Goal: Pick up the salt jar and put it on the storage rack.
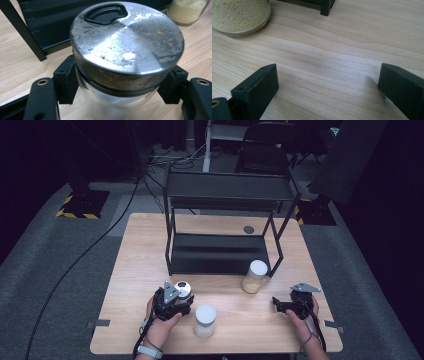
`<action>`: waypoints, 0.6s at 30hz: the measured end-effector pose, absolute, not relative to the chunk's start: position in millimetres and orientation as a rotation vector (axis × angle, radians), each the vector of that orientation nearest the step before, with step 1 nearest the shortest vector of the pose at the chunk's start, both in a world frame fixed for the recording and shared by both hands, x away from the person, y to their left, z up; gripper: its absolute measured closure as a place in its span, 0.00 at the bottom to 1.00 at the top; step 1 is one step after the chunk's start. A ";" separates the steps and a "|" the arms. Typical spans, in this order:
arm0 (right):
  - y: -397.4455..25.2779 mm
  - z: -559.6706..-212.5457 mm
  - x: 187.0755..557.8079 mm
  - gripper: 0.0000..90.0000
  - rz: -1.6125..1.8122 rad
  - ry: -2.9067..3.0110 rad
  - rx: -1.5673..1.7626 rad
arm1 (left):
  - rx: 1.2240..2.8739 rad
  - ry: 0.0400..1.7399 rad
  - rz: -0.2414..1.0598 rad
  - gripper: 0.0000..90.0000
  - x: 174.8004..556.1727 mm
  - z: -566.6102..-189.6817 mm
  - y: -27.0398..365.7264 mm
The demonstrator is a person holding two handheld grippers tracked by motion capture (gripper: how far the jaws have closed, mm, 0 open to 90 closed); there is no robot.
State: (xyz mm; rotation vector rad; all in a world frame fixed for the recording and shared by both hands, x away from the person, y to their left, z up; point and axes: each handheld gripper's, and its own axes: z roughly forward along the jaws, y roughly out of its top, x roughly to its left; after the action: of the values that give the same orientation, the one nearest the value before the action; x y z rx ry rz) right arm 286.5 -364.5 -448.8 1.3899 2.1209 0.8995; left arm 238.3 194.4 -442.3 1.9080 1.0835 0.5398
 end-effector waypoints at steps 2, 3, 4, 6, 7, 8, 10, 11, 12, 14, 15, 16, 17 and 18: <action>-364.5 -448.8 286.5 0.03 0.900 2.121 1.390 | 1.911 1.081 0.544 0.33 238.0 -442.1 194.3; -364.5 -448.8 286.5 0.03 0.900 2.121 1.390 | 1.911 1.080 0.545 0.34 237.9 -442.0 193.9; -364.5 -448.8 286.5 0.03 0.900 2.121 1.390 | 1.915 1.079 0.546 0.34 238.3 -441.4 193.7; -364.5 -448.8 286.6 0.03 0.900 2.121 1.390 | 1.915 1.084 0.550 0.34 237.6 -440.3 192.8; -364.7 -448.8 286.9 0.03 0.900 2.122 1.390 | 1.915 1.087 0.547 0.34 237.9 -439.2 193.0; -364.4 -448.7 287.2 0.03 0.899 2.122 1.391 | 1.914 1.086 0.540 0.34 238.6 -438.5 193.8; -364.2 -448.7 287.5 0.02 0.899 2.121 1.393 | 1.917 1.087 0.536 0.34 239.2 -436.3 194.1; -364.2 -448.7 287.6 0.02 0.899 2.121 1.393 | 1.922 1.085 0.542 0.34 239.2 -434.5 193.5; -364.2 -448.6 287.6 0.02 0.898 2.121 1.393 | 1.932 1.080 0.548 0.34 239.5 -432.1 193.1; -364.2 -448.7 287.5 0.02 0.899 2.121 1.392 | 1.932 1.078 0.555 0.34 239.0 -428.8 193.1; -364.2 -448.7 287.5 0.02 0.899 2.121 1.393 | 1.929 1.077 0.556 0.34 239.1 -427.5 193.7; -364.1 -448.7 287.5 0.02 0.899 2.121 1.393 | 1.932 1.076 0.555 0.34 239.3 -425.5 193.9; -364.2 -448.6 287.6 0.02 0.899 2.121 1.393 | 1.933 1.073 0.561 0.34 239.2 -423.9 193.6; -364.1 -448.7 287.5 0.02 0.899 2.121 1.393 | 1.934 1.074 0.567 0.34 239.2 -422.2 193.0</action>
State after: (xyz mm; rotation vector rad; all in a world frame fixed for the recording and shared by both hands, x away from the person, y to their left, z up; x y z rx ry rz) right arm 287.5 -364.1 -448.7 1.3926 2.1209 0.8985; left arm 239.2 193.0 -422.2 1.9343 1.0739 0.5670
